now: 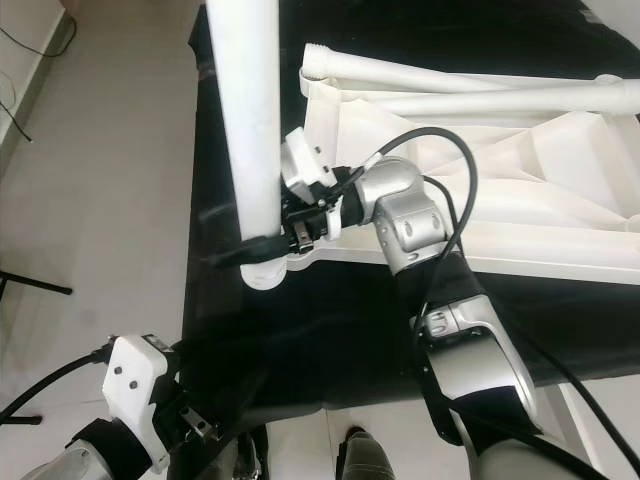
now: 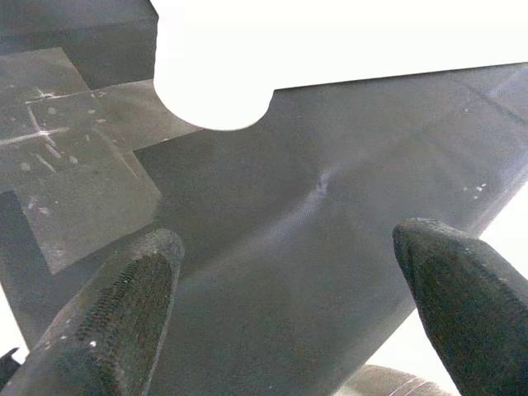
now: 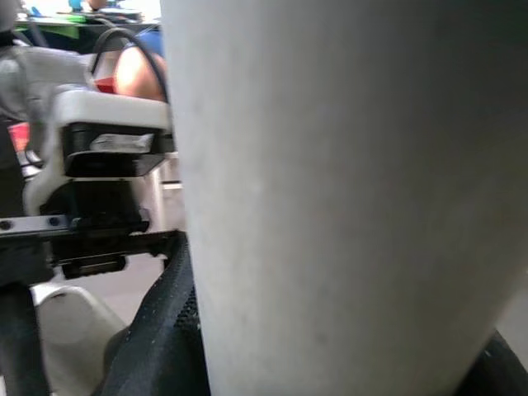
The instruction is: Building children table
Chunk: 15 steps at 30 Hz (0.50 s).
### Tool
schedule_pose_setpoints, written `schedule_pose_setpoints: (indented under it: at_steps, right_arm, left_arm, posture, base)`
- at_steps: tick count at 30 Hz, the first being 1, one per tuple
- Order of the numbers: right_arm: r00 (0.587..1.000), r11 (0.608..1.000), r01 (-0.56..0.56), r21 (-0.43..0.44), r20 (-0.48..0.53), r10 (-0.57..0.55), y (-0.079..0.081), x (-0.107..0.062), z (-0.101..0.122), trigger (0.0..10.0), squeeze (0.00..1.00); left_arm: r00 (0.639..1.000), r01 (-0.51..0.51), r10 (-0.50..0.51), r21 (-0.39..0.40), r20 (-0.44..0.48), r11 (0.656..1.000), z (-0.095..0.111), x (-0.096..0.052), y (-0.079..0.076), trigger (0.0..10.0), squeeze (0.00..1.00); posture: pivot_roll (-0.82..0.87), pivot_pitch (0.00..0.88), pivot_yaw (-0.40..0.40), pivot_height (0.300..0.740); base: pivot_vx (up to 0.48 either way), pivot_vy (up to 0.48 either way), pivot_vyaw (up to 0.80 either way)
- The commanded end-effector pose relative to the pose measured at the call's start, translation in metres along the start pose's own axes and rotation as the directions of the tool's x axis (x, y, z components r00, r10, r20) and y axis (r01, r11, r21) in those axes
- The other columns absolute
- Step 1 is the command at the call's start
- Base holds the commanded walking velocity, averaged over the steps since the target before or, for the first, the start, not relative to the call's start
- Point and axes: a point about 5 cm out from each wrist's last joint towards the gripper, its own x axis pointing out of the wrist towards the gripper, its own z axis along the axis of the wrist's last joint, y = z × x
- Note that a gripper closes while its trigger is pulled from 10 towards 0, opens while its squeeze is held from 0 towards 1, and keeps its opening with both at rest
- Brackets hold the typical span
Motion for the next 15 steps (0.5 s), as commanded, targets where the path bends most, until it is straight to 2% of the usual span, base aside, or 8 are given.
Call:
schedule_pose_setpoints:
  at_steps: [1, 15]
  right_arm:
    - [0.998, 0.998, -0.058, -0.032, 0.000, 0.058, 0.001, 0.009, 0.005, 10.0, 0.00]
    - [0.995, 0.994, -0.103, -0.047, -0.006, 0.103, -0.001, 0.019, 0.007, 10.0, 0.00]
  left_arm:
    - [1.000, -0.003, 0.003, -0.031, -0.003, 1.000, -0.004, -0.001, 0.001, 10.0, 0.00]
    - [1.000, 0.013, -0.012, -0.048, 0.014, 0.999, -0.002, -0.002, -0.001, 10.0, 0.00]
  posture:
    - [0.04, 0.264, 0.000, 0.740]
    - [0.05, 0.283, 0.000, 0.740]
  base:
    - [0.000, 0.000, 0.00]
    - [0.000, 0.000, 0.00]
